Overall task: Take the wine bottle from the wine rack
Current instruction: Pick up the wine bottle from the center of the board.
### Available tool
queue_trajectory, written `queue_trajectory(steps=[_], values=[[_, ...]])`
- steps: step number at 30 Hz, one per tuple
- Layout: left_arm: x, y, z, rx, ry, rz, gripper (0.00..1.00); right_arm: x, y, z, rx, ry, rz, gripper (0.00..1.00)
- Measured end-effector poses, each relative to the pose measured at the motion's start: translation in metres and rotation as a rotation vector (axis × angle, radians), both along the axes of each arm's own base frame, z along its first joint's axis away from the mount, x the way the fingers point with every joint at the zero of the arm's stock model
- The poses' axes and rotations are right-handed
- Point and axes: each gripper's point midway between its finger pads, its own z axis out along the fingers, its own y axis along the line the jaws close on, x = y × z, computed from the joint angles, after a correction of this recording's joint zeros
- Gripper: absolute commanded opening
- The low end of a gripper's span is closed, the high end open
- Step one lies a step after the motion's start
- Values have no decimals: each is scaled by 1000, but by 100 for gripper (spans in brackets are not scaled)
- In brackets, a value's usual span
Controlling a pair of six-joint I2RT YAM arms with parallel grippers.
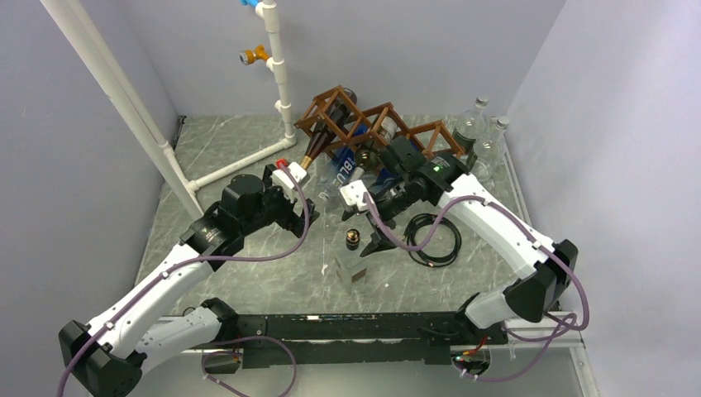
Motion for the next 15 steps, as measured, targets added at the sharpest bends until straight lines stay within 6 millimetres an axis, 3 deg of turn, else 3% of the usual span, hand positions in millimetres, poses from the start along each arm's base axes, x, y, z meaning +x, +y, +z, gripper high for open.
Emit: queue_trajectory(steps=[6,15], values=[[3,6,-6,36,-3,22,100,-11,9,-13,-53,11,50,83],[2,8,-9,52,1,19,99,-17,13,-15,-69,12,74,58]])
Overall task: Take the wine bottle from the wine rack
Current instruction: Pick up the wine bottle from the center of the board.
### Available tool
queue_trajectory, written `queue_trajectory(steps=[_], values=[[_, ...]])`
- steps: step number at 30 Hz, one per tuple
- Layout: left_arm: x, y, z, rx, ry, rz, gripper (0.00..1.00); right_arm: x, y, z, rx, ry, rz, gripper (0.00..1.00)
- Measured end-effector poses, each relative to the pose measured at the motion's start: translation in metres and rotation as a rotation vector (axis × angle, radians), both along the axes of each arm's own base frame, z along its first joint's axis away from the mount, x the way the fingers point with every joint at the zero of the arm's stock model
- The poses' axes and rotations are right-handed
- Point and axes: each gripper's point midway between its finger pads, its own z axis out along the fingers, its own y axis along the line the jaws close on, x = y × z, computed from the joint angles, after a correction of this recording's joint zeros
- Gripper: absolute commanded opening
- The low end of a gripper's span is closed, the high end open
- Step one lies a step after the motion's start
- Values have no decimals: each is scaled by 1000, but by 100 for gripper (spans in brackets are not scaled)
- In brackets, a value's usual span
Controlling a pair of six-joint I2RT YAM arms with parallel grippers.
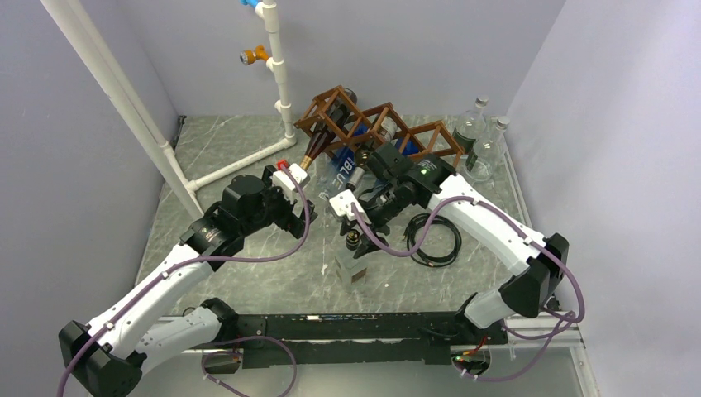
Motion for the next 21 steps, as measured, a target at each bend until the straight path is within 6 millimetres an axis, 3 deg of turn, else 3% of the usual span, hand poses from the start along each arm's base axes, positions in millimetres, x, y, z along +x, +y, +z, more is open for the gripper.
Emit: queue_trajectory(steps=[15,21], values=[[-1,0,-1,3,4,0,100,-3,0,-2,-7,3,16,2],[-1,0,-1,3,4,0,99,-5,-4,-1,-26,6,25,0]])
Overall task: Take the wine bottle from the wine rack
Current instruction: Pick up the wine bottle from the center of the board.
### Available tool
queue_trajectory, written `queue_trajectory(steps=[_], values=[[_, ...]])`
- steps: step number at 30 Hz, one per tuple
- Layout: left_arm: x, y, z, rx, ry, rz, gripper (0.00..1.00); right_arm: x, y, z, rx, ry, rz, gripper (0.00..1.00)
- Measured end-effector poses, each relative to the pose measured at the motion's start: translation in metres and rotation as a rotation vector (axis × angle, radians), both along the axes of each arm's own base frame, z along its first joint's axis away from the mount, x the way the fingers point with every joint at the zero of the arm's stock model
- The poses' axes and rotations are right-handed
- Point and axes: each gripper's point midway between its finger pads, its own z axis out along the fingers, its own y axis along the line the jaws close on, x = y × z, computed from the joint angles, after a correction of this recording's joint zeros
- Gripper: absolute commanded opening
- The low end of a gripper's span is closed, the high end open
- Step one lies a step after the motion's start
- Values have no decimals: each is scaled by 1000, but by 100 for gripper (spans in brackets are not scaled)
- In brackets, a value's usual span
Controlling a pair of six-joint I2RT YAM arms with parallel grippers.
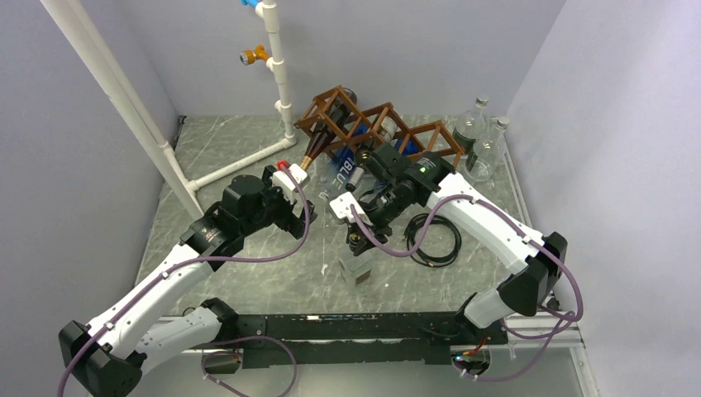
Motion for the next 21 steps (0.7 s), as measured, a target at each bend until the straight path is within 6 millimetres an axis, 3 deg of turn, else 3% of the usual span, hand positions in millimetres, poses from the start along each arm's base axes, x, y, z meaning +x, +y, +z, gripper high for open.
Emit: queue_trajectory(steps=[10,16,21], values=[[0,0,0,1,0,0,99,3,-13,9,-32,25,-26,0],[0,0,0,1,-1,0,100,22,-28,15,-14,26,-103,0],[0,0,0,1,0,0,100,41,-53,38,65,-1,-219,0]])
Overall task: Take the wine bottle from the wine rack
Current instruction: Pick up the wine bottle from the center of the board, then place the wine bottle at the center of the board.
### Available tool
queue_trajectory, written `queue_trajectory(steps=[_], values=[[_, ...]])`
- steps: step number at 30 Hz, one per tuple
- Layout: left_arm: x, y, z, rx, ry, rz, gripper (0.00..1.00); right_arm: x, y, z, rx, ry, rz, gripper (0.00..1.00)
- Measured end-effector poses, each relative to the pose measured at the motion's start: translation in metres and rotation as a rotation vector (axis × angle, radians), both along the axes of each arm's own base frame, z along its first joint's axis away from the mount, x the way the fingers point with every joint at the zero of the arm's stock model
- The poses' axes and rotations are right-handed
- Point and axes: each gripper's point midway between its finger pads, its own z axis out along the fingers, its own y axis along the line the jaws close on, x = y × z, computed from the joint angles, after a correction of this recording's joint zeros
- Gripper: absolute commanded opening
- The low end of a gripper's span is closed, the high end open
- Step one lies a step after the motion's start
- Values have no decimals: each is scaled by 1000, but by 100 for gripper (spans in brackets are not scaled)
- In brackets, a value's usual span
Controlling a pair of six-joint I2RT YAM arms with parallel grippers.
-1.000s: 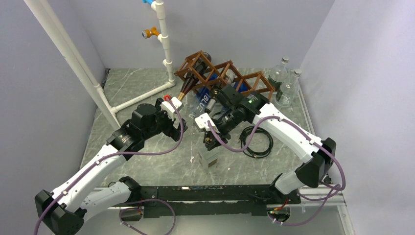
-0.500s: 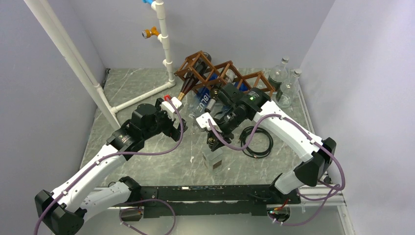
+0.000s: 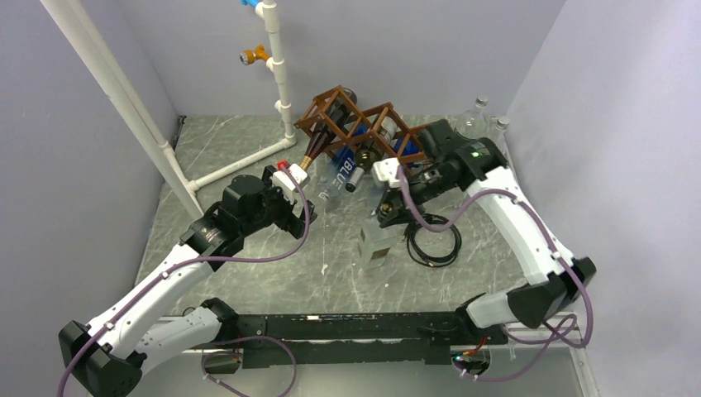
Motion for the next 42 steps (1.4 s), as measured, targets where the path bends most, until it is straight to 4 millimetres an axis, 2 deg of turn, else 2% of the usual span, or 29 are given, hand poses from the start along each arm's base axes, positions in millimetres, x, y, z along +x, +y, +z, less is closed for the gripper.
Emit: queue_trajectory(steps=[4,8,14,29,42], values=[[0,0,0,0,0,0,100,7,-23,17,51,-49,-96,0],[0,0,0,0,0,0,99,9,-43,23,84,-57,-195,0],[0,0,0,0,0,0,100,20,-69,19,104,-37,-355,0],[-2,1,0,1,0,0,99,71,-134,16,152,-56,-745,0],[-3,2,2,-1,-1,-1,100,94,-171,10,134,-63,-935,0]])
